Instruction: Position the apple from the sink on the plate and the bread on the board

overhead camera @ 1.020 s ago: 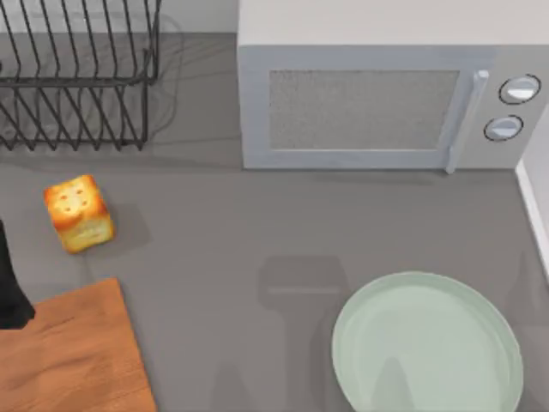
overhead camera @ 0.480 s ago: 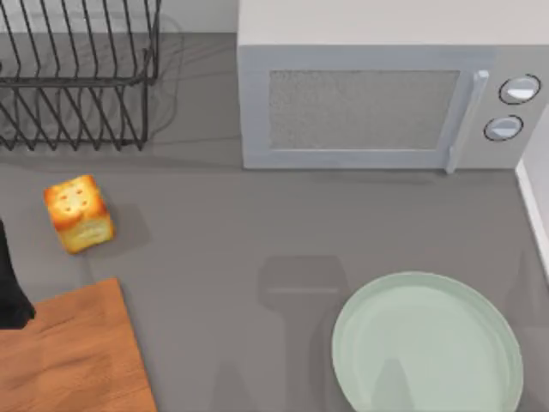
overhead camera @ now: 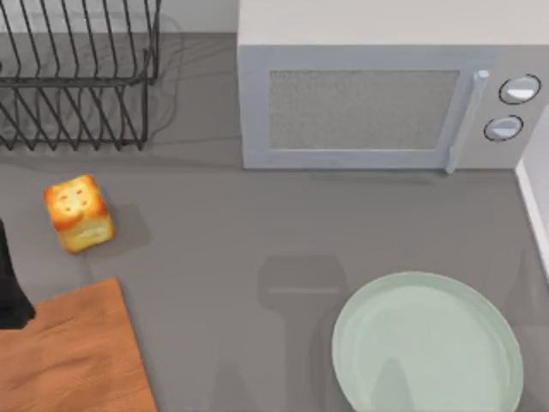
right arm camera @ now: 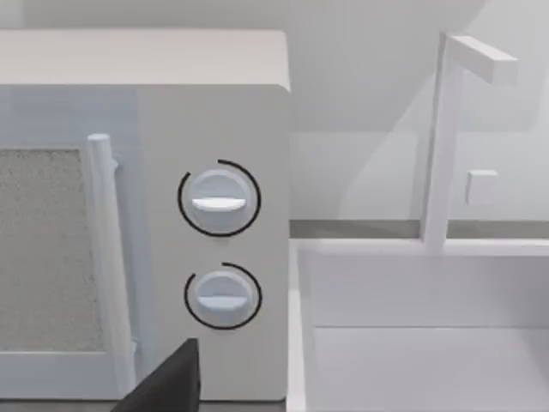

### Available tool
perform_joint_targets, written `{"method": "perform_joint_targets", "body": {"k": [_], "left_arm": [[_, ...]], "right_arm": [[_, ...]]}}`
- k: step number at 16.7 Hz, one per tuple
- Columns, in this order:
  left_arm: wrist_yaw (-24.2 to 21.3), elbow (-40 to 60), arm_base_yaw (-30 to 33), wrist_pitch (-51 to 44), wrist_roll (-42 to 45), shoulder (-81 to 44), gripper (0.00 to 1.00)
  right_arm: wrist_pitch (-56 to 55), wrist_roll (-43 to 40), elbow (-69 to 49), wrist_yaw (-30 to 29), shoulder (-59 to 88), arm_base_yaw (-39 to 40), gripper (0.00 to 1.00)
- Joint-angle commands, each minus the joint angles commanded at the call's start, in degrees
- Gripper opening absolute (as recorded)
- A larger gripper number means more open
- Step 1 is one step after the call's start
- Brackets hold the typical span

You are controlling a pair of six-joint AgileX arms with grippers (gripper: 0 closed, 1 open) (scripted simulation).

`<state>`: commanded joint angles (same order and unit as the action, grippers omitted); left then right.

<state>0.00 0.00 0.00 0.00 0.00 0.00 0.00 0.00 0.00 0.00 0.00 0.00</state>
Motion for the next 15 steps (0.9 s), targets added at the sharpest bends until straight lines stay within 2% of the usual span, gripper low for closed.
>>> {"method": "perform_joint_targets", "body": {"k": [4,7,15], "left_arm": [[0.0,0.0,0.0,0.0,0.0,0.0,1.00],[0.0,0.0,0.0,0.0,0.0,0.0,1.00],[0.0,0.0,0.0,0.0,0.0,0.0,1.00]], "right_arm": [[2.2,-0.6,-3.1,0.0,3.6,-0.6,1.00],[7.4,-2.0,-10.1,0.0,12.6,-2.1,1.00],[28.9,-7.8,-39.4,0.0,55.0,-8.2,1.00]]}}
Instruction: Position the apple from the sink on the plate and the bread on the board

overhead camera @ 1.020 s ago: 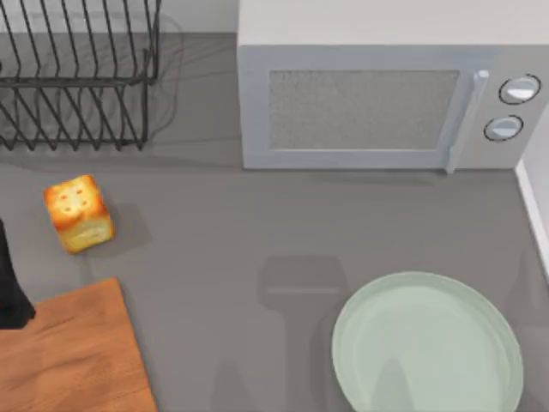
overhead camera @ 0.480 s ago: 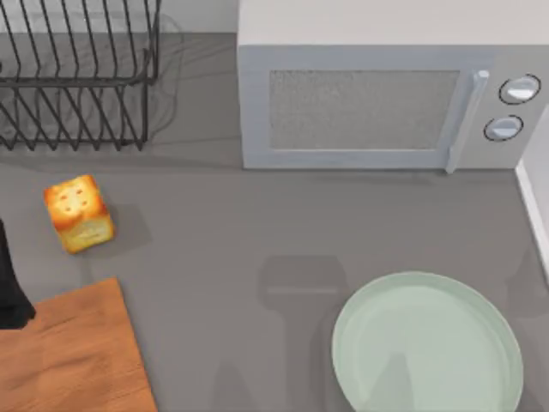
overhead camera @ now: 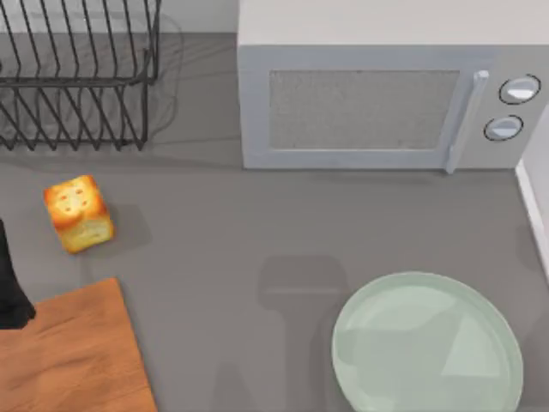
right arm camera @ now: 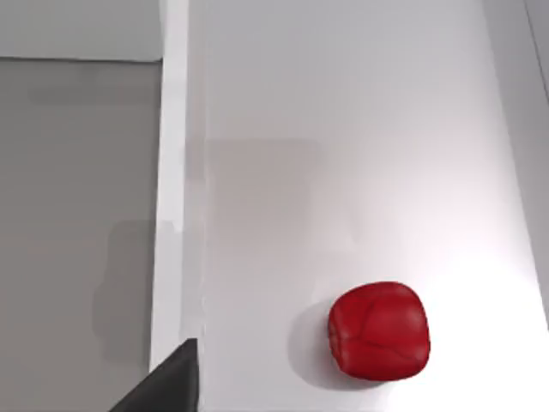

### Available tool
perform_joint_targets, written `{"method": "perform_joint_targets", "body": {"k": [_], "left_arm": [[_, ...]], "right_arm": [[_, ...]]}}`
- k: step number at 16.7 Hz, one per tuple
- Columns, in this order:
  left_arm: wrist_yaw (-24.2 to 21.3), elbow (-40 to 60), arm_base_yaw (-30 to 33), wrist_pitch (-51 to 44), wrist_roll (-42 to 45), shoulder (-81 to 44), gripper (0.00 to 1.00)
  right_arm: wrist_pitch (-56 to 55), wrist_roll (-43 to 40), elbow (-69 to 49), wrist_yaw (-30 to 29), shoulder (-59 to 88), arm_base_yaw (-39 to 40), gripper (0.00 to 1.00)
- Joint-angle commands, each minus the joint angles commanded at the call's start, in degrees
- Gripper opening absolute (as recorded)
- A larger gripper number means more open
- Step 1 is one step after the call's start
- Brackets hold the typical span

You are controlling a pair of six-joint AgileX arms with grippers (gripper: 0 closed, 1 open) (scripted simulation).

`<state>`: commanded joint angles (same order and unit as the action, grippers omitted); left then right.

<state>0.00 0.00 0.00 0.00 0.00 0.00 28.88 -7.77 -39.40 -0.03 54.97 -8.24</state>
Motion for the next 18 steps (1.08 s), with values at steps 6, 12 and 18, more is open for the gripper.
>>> {"method": "perform_joint_targets", "body": {"k": [6,12,18], "left_arm": [[0.0,0.0,0.0,0.0,0.0,0.0,1.00],[0.0,0.0,0.0,0.0,0.0,0.0,1.00],[0.0,0.0,0.0,0.0,0.0,0.0,1.00]], "right_arm": [[16.1,-4.3,-22.0,0.0,33.8,-4.6,1.00],[25.7,-6.9,-35.0,0.0,53.5,-7.3,1.00],[26.5,-7.1,-36.1,0.0,55.1,-7.3,1.00]]}}
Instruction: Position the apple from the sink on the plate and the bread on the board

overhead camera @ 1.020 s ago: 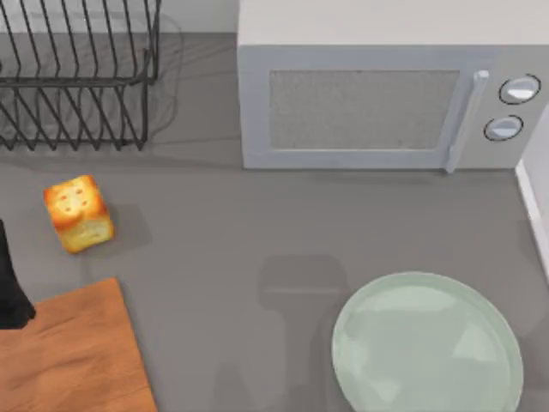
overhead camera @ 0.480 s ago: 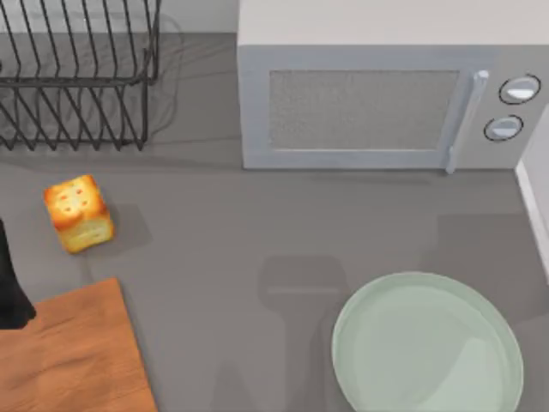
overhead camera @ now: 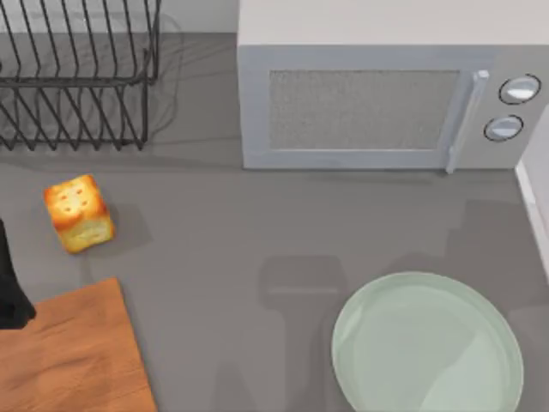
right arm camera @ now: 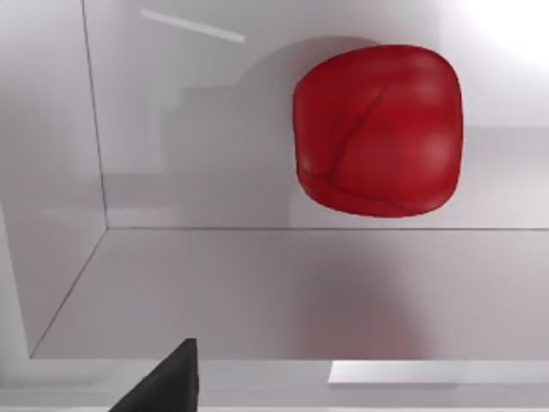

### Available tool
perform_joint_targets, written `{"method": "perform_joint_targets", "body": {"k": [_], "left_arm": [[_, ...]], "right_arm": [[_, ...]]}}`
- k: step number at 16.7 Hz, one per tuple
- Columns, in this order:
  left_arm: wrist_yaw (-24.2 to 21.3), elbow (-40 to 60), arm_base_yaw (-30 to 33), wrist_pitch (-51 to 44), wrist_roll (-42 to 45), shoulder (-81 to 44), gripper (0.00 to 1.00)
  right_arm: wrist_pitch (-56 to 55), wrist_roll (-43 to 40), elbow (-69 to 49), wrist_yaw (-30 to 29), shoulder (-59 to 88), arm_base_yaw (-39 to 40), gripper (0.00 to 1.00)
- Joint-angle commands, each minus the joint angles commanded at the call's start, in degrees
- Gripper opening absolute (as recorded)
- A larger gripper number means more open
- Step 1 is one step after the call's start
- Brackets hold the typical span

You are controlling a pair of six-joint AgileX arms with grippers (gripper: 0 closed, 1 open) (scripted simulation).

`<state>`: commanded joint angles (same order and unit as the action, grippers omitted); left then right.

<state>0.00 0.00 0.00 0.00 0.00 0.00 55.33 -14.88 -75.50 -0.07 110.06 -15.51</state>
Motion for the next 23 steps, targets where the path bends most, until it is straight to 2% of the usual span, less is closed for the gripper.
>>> {"method": "perform_joint_targets", "body": {"k": [4,12,18,23], "left_arm": [[0.0,0.0,0.0,0.0,0.0,0.0,1.00],[0.0,0.0,0.0,0.0,0.0,0.0,1.00],[0.0,0.0,0.0,0.0,0.0,0.0,1.00],[0.0,0.0,0.0,0.0,0.0,0.0,1.00]], "right_arm": [[-4.0,0.0,1.6,0.0,3.2,0.0,1.00],[-28.1,0.3,9.5,-0.1,17.9,-0.2,1.00],[-30.2,0.3,10.5,-0.1,19.8,-0.2,1.00],[-30.2,0.3,10.5,-0.1,19.8,-0.2,0.62]]}}
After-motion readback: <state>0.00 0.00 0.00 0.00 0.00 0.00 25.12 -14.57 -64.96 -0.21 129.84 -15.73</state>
